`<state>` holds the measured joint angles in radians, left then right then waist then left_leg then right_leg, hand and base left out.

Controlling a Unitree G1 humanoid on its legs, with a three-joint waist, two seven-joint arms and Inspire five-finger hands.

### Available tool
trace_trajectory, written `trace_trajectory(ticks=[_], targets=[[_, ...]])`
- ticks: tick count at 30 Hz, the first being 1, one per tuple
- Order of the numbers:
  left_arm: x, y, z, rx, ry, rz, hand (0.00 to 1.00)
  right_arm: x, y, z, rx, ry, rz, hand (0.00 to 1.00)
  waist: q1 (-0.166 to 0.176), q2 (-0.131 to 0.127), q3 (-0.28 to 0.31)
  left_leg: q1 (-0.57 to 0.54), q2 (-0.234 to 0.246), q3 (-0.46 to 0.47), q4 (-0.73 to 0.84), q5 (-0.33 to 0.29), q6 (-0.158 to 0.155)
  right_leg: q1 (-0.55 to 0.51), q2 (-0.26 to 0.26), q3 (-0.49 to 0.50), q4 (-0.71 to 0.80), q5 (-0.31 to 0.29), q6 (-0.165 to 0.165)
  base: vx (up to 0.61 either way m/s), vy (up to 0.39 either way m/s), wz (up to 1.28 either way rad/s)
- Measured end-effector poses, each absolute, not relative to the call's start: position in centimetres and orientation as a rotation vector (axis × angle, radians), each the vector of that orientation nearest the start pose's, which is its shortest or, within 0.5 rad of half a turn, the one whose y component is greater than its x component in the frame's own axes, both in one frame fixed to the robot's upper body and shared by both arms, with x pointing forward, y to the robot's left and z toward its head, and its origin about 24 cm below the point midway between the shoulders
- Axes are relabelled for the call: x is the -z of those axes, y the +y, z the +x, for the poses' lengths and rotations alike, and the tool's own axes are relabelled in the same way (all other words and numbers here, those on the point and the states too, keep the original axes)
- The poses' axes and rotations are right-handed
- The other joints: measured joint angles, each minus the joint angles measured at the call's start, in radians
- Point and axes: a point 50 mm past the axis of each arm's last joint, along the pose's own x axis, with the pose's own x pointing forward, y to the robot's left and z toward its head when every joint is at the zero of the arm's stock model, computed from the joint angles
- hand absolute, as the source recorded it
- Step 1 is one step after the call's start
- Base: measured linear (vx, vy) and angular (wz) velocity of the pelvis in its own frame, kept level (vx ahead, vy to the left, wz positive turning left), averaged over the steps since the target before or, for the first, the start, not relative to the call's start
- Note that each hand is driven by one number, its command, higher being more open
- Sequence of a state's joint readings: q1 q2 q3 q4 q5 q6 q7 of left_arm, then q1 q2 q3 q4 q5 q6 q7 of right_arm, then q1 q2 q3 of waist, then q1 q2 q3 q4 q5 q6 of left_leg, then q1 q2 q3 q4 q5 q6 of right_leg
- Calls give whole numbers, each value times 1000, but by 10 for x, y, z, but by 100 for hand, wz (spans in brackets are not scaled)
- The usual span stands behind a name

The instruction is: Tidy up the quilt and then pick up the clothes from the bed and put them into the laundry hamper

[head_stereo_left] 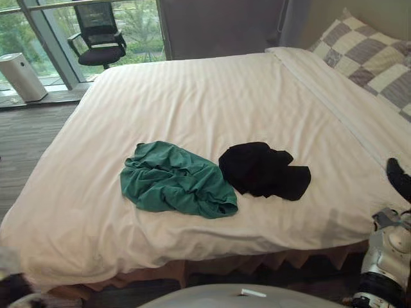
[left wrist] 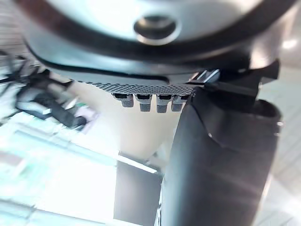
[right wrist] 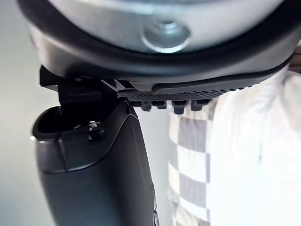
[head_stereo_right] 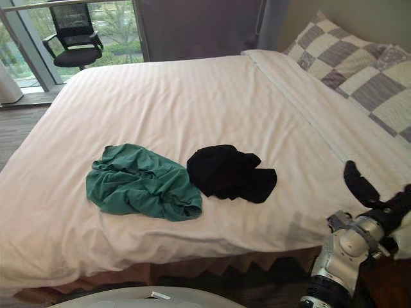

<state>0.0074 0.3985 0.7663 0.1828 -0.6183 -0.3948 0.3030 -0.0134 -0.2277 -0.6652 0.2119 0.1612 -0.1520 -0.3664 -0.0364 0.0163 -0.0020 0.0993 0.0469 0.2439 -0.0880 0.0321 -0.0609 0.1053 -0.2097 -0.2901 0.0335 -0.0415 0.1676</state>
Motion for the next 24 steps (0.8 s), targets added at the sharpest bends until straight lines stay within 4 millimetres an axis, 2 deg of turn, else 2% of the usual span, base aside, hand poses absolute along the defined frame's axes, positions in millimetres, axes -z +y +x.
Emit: trace_trajectory(ticks=[1, 3, 4, 5, 6, 7, 8, 9, 10, 12, 15, 19, 22, 24], targets=[[-104, 396, 158, -1063, -536, -239, 100, -52, -356, 185, 1037, -97, -23, 100, -4, 3, 7, 1, 1, 4, 0, 0, 0, 0, 1, 6, 0, 1, 1, 33, -10, -21], [-74, 352, 189, -888, -391, -327, 100, -62, -340, 198, 940, -138, -56, 100, -25, -10, 56, 10, 5, 21, 1, -3, 1, -2, 5, 24, -2, 8, 0, 16, 0, -23], [-70, 338, 197, -840, -366, -358, 100, -65, -335, 201, 911, -150, -67, 100, -30, -16, 65, 9, 4, 24, 1, -4, 2, -4, 5, 26, -3, 9, 0, 10, 6, -15], [-67, 313, 206, -759, -340, -405, 100, -70, -328, 205, 878, -174, -65, 100, -38, -26, 71, 6, 4, 28, 1, -6, 3, -9, 4, 29, -4, 9, 0, 53, 17, -16], [-67, 263, 212, -576, -283, -372, 100, -79, -314, 208, 812, -211, -124, 100, -55, -39, 72, -4, 0, 36, 2, -11, 9, -23, 1, 36, -4, 11, 0, 71, 21, -16], [-67, 244, 213, -487, -263, -345, 100, -82, -310, 208, 789, -224, -150, 100, -60, -40, 74, -4, -2, 37, 2, -14, 13, -25, -1, 37, -4, 11, 0, 119, 23, -11], [-68, 213, 212, -325, -239, -288, 100, -87, -301, 209, 739, -239, -189, 100, -73, -38, 76, -2, -4, 37, 2, -18, 18, -23, -3, 37, -4, 11, 0, 131, 10, -4], [-72, 192, 212, -206, -242, -228, 100, -88, -295, 211, 709, -244, -211, 100, -80, -32, 80, 4, -3, 38, 2, -23, 20, -18, -2, 37, -4, 11, 0, 133, 3, -3], [-74, 187, 213, -170, -251, -210, 100, -87, -293, 212, 698, -241, -220, 100, -80, -27, 83, 8, -1, 38, 2, -26, 19, -15, -1, 38, -4, 11, 0, 116, -12, -5], [-80, 181, 217, -141, -277, -171, 100, -82, -289, 212, 668, -217, -223, 100, -79, 7, 103, 25, 3, 41, 2, -36, 15, 0, 3, 38, -3, 11, 1, 84, -23, -1], [-78, 191, 216, -198, -271, -124, 100, -74, -285, 211, 647, -164, -221, 100, -78, 42, 124, 28, 6, 57, 2, -44, 11, -5, 4, 46, -4, 11, 1, 44, -16, -9], [-67, 195, 216, -233, -214, -60, 100, -66, -277, 211, 614, -127, -234, 100, -76, 42, 129, 24, 7, 79, 1, -52, 5, -16, 6, 57, -12, 11, 2, 22, -21, -15], [-62, 193, 217, -228, -176, -2, 100, -60, -269, 209, 601, -107, -210, 100, -77, 11, 148, 26, 7, 94, 2, -55, 3, -20, 4, 76, -22, 13, 5, 4, -20, -16], [-56, 193, 217, -230, -145, 19, 100, -55, -265, 206, 600, -90, -195, 100, -80, 1, 153, 27, 8, 97, 2, -58, 3, -20, 3, 76, -22, 13, 5, 11, -26, -7]])
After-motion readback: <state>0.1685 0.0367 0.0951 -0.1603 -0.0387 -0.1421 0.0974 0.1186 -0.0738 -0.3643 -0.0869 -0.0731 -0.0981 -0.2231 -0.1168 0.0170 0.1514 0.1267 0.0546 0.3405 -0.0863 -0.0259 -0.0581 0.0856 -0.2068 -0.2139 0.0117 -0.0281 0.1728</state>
